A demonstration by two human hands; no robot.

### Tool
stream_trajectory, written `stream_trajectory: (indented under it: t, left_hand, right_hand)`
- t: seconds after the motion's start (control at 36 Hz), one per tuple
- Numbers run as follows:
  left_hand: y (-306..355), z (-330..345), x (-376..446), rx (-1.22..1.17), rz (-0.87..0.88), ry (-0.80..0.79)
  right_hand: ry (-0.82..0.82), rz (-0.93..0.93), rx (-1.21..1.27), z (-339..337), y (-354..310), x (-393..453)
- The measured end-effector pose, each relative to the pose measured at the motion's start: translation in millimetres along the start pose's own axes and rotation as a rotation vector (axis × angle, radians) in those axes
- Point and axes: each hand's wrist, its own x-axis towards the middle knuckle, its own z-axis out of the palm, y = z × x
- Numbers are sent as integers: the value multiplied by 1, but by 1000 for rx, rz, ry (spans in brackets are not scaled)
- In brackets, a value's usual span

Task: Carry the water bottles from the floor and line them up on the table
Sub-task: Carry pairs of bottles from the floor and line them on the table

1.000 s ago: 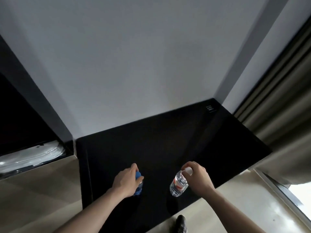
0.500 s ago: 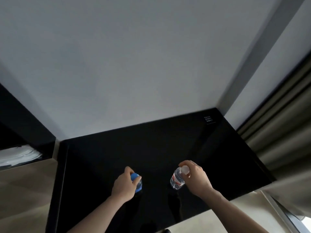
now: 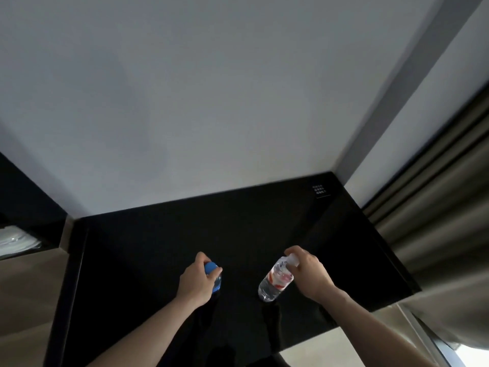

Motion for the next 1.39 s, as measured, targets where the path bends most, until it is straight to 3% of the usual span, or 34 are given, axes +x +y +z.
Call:
stream_trajectory:
  t: [0.44, 0.78, 1.19, 1.39]
  left_hand:
    - [83, 54, 65, 13, 29, 33]
    - [201, 131, 126, -45, -103, 95]
    - [248, 156, 155, -49, -139, 82]
    - [247, 158, 161, -46, -94, 75]
  right_hand:
    - [-102, -160, 0, -98, 77, 107]
    - [-200, -593, -300, -200, 139, 236]
    - [-294, -485, -226, -237, 170, 283]
    - [-172, -406, -71, -234, 177, 265]
